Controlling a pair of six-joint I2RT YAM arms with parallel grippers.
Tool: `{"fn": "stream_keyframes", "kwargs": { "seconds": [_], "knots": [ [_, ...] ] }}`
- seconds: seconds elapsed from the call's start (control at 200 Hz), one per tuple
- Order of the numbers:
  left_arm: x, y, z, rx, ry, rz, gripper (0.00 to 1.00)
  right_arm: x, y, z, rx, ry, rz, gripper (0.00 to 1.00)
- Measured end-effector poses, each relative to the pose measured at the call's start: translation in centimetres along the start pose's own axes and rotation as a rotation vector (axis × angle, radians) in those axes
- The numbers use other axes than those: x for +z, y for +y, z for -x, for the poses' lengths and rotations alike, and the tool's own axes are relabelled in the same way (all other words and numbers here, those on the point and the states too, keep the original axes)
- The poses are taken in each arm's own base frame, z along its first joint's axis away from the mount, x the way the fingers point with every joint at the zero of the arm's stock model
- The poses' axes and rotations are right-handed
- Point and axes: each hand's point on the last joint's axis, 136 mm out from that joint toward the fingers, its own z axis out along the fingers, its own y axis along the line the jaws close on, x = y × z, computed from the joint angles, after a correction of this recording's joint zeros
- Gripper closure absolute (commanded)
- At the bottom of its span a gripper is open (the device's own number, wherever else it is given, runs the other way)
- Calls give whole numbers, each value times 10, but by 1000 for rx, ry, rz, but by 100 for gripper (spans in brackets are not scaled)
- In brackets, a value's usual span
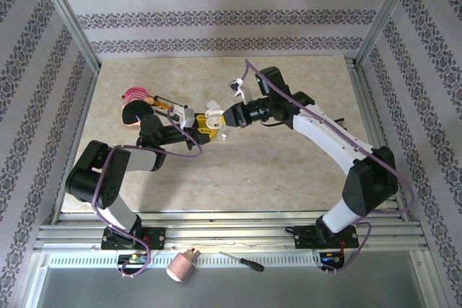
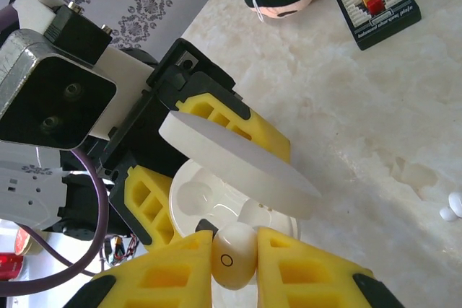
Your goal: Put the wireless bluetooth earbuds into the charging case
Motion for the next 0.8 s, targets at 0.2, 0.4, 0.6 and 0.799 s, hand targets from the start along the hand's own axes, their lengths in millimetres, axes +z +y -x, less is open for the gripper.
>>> {"fn": "stream_keyframes", "kwargs": {
  "seconds": [0.2, 0.4, 0.6, 0.799],
  "knots": [
    [0, 0, 0, -12, -1, -1, 77, 4, -4, -2, -6, 10, -1, 83],
    [0, 0, 0, -15, -2, 0, 77, 6, -6, -2, -5, 18, -1, 65],
    [0, 1, 1, -14, -3, 8, 77, 5, -7, -1, -19, 19, -9, 43],
    [-1, 10, -1, 33, 3, 59, 77, -13, -10, -5, -30, -25, -46, 36]
  ]
}}
